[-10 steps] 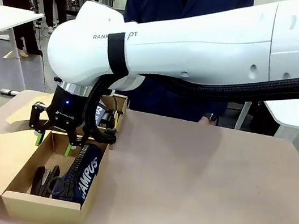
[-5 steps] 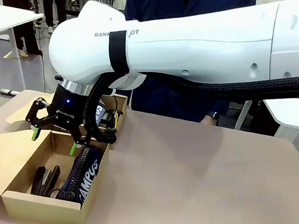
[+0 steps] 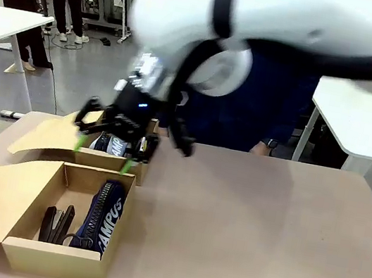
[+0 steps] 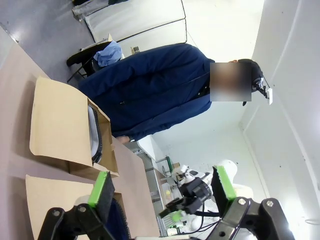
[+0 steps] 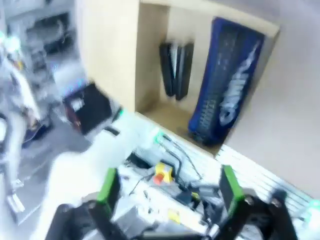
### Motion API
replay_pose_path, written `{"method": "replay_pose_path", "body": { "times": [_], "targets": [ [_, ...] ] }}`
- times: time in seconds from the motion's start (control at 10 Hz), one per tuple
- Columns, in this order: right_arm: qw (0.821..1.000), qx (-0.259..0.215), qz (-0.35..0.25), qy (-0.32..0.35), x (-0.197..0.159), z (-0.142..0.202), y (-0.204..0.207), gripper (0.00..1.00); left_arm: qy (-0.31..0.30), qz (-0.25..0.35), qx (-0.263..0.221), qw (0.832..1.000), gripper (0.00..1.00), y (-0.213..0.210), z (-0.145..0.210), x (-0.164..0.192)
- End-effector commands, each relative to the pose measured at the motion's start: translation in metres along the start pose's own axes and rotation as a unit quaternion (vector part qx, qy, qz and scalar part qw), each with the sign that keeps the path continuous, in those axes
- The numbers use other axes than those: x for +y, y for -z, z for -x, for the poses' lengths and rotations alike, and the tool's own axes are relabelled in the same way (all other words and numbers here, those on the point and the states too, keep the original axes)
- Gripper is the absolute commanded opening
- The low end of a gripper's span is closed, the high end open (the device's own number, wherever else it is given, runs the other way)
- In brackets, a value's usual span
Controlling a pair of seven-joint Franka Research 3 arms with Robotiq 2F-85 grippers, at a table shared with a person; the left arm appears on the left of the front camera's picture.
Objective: Place items inside the box.
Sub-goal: Pick up a Pencil pouch or Stapler and place it inside the Mailer Box closest to the robot.
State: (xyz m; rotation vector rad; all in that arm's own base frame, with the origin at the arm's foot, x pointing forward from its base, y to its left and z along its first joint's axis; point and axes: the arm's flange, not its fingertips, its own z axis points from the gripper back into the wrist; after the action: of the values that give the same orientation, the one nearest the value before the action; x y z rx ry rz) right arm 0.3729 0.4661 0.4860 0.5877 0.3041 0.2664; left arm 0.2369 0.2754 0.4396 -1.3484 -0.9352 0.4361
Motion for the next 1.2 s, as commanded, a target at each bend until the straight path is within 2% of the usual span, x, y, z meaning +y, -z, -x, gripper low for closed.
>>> {"method": "replay_pose_path", "body": {
  "times": [0.0, 0.2, 0.3, 0.4, 0.5, 0.6, 0.7, 0.9, 1.0, 1.1],
  "targets": [
    [0.996, 0.008, -0.074, -0.057, -0.101, 0.088, -0.064, 1.00, 0.011, 0.012, -0.007, 1.000, 1.00, 0.002, 0.001, 0.000],
    [0.989, -0.066, -0.123, -0.057, -0.170, 0.141, -0.104, 1.00, 0.011, 0.012, -0.007, 1.000, 1.00, 0.002, 0.001, 0.000],
    [0.978, -0.104, -0.170, -0.054, -0.218, 0.179, -0.125, 1.00, 0.011, 0.012, -0.007, 1.000, 1.00, 0.002, 0.001, 0.000],
    [0.969, -0.117, -0.207, -0.066, -0.251, 0.208, -0.137, 1.00, 0.011, 0.012, -0.007, 1.000, 1.00, 0.002, 0.001, 0.000],
    [0.954, -0.158, -0.248, -0.058, -0.292, 0.244, -0.148, 1.00, 0.011, 0.012, -0.007, 1.000, 1.00, 0.002, 0.001, 0.000],
    [0.932, -0.209, -0.295, -0.039, -0.338, 0.291, -0.151, 1.00, 0.011, 0.012, -0.007, 1.000, 1.00, 0.002, 0.001, 0.000],
    [0.913, -0.243, -0.327, -0.020, -0.370, 0.321, -0.143, 1.00, 0.011, 0.012, -0.007, 1.000, 1.00, 0.002, 0.001, 0.000],
    [0.891, -0.276, -0.359, 0.027, -0.417, 0.345, -0.105, 1.00, 0.011, 0.012, -0.007, 1.000, 1.00, 0.002, 0.001, 0.000],
    [0.886, -0.282, -0.366, 0.038, -0.429, 0.339, -0.083, 1.00, 0.011, 0.012, -0.007, 1.000, 1.00, 0.002, 0.001, 0.000],
    [0.904, -0.193, -0.373, 0.078, -0.423, 0.302, -0.049, 1.00, 0.011, 0.012, -0.007, 1.000, 1.00, 0.002, 0.001, 0.000]
  ]
}}
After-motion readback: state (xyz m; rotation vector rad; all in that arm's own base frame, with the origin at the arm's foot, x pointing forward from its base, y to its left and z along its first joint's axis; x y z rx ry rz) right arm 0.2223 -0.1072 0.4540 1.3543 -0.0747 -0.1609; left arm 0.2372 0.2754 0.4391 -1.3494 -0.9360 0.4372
